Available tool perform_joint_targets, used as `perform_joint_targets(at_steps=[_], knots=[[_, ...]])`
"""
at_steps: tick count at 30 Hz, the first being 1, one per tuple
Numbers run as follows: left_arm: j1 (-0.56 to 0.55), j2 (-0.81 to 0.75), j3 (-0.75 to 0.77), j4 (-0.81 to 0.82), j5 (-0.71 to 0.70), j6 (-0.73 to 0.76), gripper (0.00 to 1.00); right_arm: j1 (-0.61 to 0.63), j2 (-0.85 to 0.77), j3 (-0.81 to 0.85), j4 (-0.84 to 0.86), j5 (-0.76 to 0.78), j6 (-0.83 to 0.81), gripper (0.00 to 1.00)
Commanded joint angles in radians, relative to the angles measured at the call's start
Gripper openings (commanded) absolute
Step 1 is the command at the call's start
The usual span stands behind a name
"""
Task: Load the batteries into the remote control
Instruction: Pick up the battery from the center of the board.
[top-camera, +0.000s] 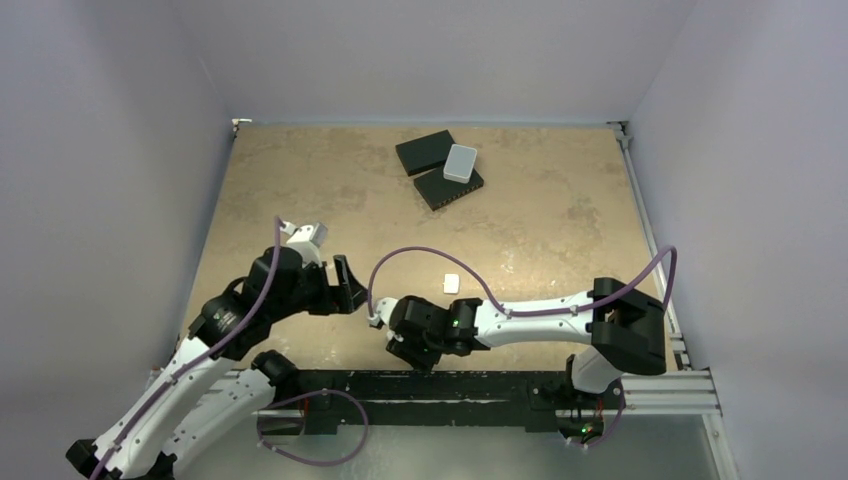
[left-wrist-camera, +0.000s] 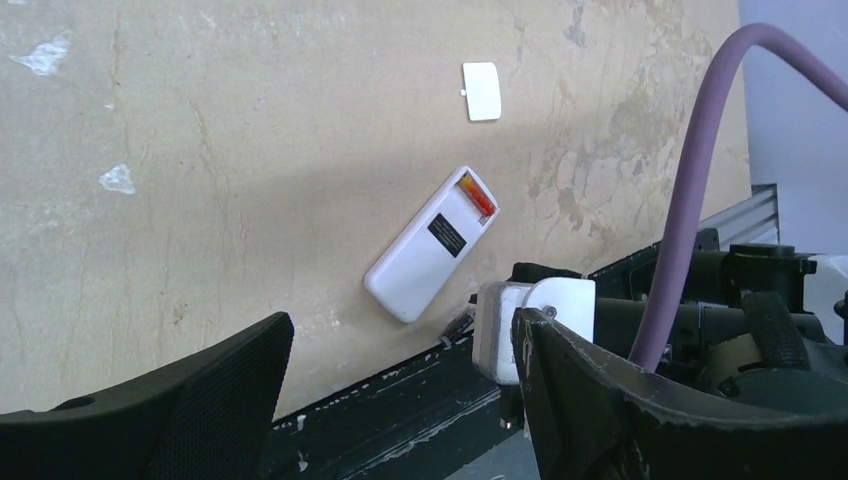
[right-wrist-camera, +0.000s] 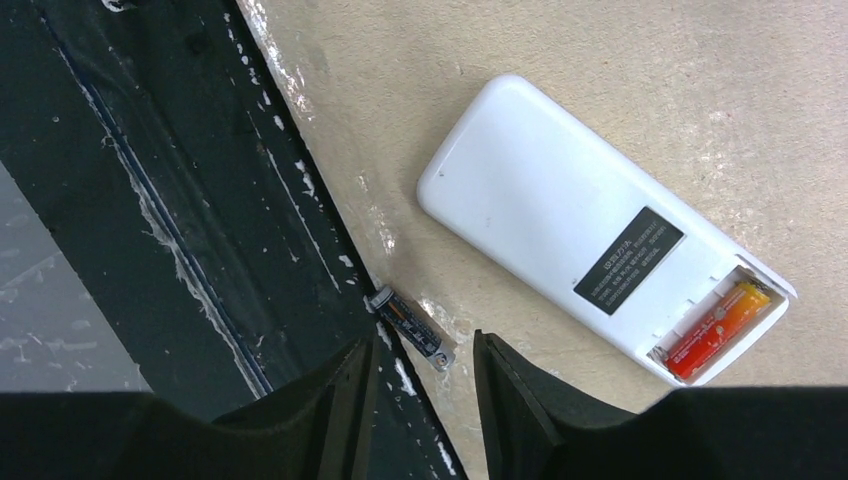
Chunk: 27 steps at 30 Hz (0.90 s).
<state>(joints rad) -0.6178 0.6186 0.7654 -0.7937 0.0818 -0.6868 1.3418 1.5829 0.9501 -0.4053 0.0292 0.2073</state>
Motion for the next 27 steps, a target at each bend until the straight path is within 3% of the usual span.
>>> perform_joint_targets(at_steps=[1,8,27], knots=[[-0.005,-0.046,0.06,-0.058,-0.078,-0.045,0.81,0.005,0.006,0.008,0.015,-0.016,-0.02,0.47],[-0.005,-0.088,0.103,-0.116,-0.137,-0.06,0.8,0.005,0.024,0.0,0.014,-0.014,-0.02,0.46],[-0.004,-0.112,0.131,-0.154,-0.132,-0.064,0.8,0.053,0.071,-0.008,-0.004,0.025,0.044,0.45]])
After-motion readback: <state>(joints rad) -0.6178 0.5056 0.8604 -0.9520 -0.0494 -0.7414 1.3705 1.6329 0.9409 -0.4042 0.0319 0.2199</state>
